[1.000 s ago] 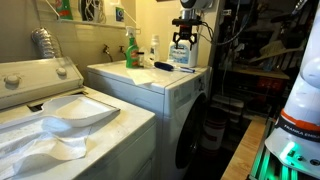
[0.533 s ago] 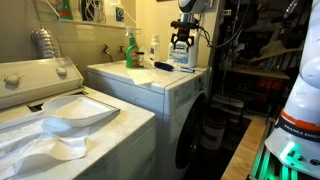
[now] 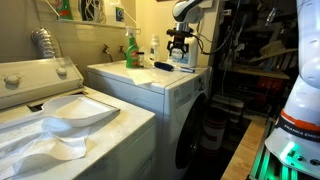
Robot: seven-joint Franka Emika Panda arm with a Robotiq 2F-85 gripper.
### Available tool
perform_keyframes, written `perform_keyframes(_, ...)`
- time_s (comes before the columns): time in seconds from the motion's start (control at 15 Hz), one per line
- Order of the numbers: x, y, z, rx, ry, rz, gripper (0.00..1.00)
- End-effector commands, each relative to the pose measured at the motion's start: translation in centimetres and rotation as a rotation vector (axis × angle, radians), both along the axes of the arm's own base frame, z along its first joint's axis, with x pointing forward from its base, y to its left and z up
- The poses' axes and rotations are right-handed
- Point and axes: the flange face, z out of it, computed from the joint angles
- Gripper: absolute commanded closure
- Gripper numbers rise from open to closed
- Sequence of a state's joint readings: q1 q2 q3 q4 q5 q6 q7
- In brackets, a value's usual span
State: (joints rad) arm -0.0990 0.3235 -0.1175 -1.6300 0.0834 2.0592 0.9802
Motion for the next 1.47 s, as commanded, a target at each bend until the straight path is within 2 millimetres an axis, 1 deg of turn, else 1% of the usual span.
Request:
perform_keyframes(0.0,1.6,-1.4,-1.0,-0.017,0.005,-0.031,0.0)
perform_keyframes(0.27,2.6,-2.0,-1.2,-0.016,-0.007,-0.04,0.0)
perform_keyframes(0.87,4.2,-1.8,-2.1,-0.015,0.007,-0.052,0.0)
perform_keyframes(1.2,4.6,-1.6,-2.5,-0.011,0.028,-0.061,0.0)
perform_keyframes(1.27,4.6,-1.5,-2.5,-0.012,0.03,-0.065,0.01)
perform_keyframes(1.4,4.5,-1.5,-2.4,-0.013,0.033,-0.074,0.12)
